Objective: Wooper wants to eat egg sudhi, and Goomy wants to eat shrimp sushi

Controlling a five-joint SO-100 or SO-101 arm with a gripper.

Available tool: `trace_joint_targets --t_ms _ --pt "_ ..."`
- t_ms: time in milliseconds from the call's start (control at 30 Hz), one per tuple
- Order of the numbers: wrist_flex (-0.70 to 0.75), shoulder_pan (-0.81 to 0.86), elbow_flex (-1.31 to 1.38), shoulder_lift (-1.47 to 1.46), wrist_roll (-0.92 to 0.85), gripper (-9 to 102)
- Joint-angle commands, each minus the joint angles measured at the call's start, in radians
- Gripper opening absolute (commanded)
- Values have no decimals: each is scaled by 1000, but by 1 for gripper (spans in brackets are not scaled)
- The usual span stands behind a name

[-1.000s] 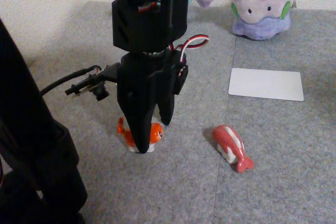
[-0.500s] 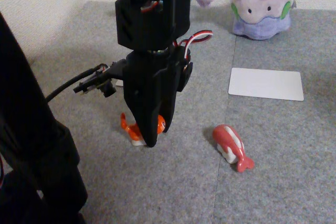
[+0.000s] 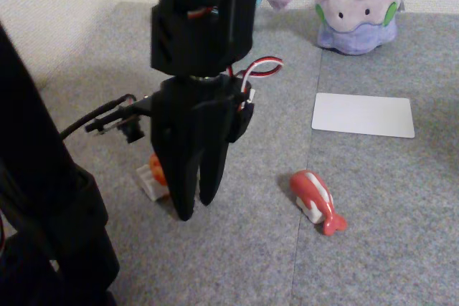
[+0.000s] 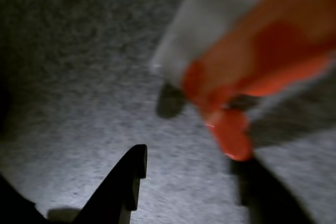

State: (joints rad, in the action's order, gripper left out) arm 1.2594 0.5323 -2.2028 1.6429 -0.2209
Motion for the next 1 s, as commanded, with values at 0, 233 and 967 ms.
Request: trace_joint_targets --t_ms 0,233,967 --pt "57 -12 8 94 3 33" --pt "81 -144 8 258 256 34" --pt "-241 -333 -311 305 660 28"
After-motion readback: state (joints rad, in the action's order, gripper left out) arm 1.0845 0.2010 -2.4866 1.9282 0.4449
